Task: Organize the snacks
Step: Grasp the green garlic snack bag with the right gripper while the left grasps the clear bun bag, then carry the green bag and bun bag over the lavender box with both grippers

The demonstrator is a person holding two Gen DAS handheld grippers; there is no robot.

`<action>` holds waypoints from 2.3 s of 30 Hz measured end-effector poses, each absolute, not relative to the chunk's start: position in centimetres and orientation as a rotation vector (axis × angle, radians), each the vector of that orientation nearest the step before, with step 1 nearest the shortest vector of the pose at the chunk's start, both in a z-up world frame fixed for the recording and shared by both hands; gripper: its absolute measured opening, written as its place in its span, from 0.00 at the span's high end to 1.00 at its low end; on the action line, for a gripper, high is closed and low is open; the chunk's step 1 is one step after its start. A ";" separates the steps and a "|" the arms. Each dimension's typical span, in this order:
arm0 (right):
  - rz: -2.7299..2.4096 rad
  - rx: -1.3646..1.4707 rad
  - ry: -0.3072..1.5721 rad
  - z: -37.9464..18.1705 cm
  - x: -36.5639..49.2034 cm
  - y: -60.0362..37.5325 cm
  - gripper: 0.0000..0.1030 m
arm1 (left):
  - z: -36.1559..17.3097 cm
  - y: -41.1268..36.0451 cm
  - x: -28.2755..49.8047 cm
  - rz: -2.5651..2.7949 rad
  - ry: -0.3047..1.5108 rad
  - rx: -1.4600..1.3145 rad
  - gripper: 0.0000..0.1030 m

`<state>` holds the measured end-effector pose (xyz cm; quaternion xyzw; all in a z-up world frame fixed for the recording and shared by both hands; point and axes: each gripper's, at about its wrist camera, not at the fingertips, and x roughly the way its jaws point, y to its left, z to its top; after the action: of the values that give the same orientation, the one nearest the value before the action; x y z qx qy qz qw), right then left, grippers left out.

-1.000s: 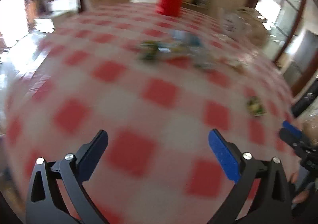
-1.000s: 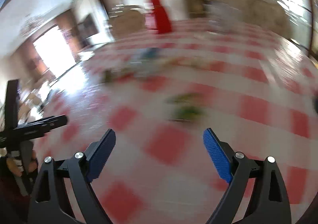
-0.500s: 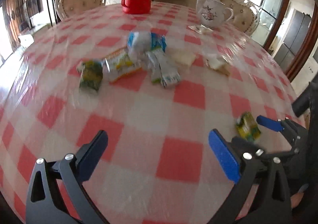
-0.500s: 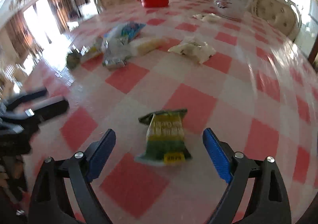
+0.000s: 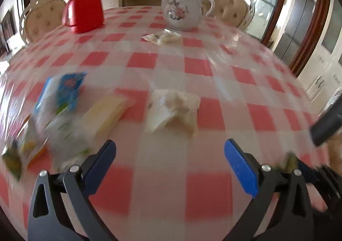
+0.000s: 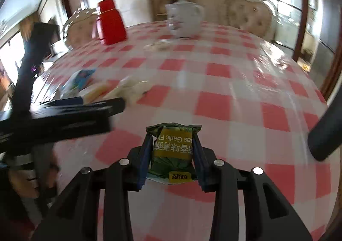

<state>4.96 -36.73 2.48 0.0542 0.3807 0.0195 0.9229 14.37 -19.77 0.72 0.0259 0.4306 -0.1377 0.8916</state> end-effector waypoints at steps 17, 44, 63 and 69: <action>0.008 0.121 0.804 1.7 5.8 -37.6 0.64 | 0.5 -20.5 13.9 -0.318 0.851 -0.026 0.57; 0.137 -0.216 0.729 2.6 -2.3 -22.5 0.64 | 2.8 1.7 -7.2 -0.044 0.767 -0.108 0.56; 0.426 -0.426 0.663 3.5 -10.5 -5.5 0.64 | 4.0 15.7 -19.6 0.189 0.703 -0.194 0.55; 0.557 -0.499 0.646 3.1 -13.3 0.8 0.64 | 3.7 21.0 -23.9 0.303 0.704 -0.233 0.55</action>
<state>-13.33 0.76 3.08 -0.2396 0.3100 0.2673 0.8803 -23.86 20.96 3.72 -0.1134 0.3426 0.1474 0.9209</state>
